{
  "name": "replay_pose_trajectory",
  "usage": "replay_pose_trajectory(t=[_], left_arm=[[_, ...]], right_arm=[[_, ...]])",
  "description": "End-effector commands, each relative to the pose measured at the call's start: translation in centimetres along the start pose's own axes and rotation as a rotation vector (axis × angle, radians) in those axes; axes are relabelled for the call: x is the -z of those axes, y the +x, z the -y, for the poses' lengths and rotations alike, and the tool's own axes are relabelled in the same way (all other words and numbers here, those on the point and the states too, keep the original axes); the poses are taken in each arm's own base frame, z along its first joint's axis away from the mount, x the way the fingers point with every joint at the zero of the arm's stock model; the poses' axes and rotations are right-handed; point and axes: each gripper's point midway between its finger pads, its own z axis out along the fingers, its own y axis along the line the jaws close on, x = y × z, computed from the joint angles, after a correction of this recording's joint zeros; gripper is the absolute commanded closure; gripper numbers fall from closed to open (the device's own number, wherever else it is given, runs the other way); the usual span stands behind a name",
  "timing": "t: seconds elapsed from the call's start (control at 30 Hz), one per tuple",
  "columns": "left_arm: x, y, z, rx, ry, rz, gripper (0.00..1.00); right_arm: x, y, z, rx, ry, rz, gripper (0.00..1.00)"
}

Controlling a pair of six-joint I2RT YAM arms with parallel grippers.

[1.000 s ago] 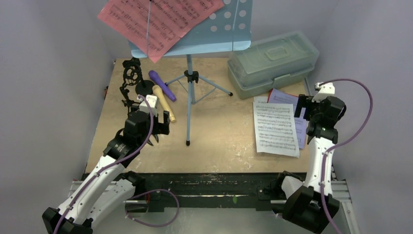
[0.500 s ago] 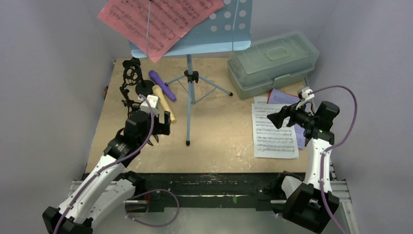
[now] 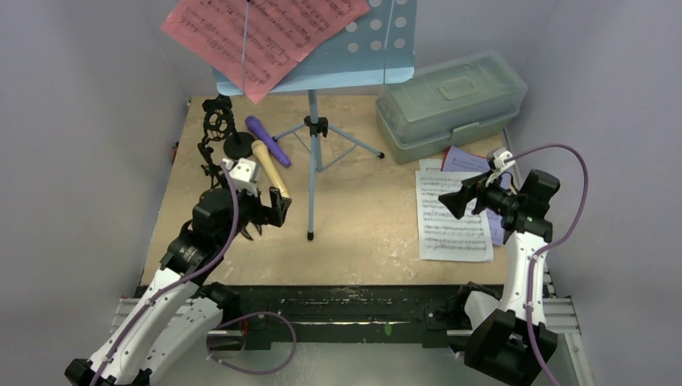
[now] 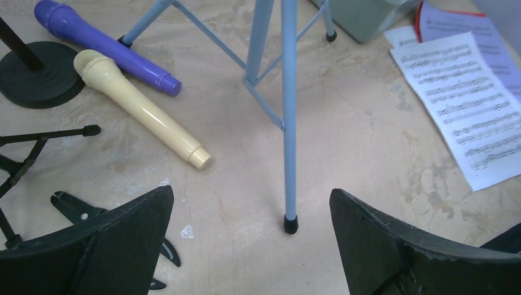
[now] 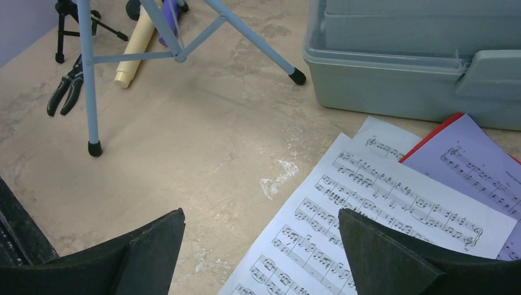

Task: Pack up the instrument practice props
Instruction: Place the sheet music at the center of the board, then pick up the sheet music from the music stand.

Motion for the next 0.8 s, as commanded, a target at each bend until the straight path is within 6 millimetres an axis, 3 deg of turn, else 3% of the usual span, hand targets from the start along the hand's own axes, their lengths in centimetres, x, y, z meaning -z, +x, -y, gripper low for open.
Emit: replay_pose_trajectory(t=[0.0, 0.4, 0.57, 0.77], left_arm=[[2.1, -6.6, 2.1, 0.1, 0.086, 0.182, 0.01], [6.2, -19.2, 4.3, -0.017, 0.158, 0.421, 0.01], [4.2, -22.3, 3.4, -0.062, 0.075, 0.438, 0.02], [3.4, -26.3, 3.5, -0.041, 0.053, 0.529, 0.02]], right_arm=[[0.4, -1.9, -0.6, 0.065, -0.022, 0.029, 0.01], [0.5, -2.0, -1.0, 0.069, -0.044, 0.03, 0.01], [0.5, -2.0, -1.0, 0.072, -0.047, 0.026, 0.01], [0.5, -1.9, -1.0, 0.075, -0.048, 0.024, 0.01]])
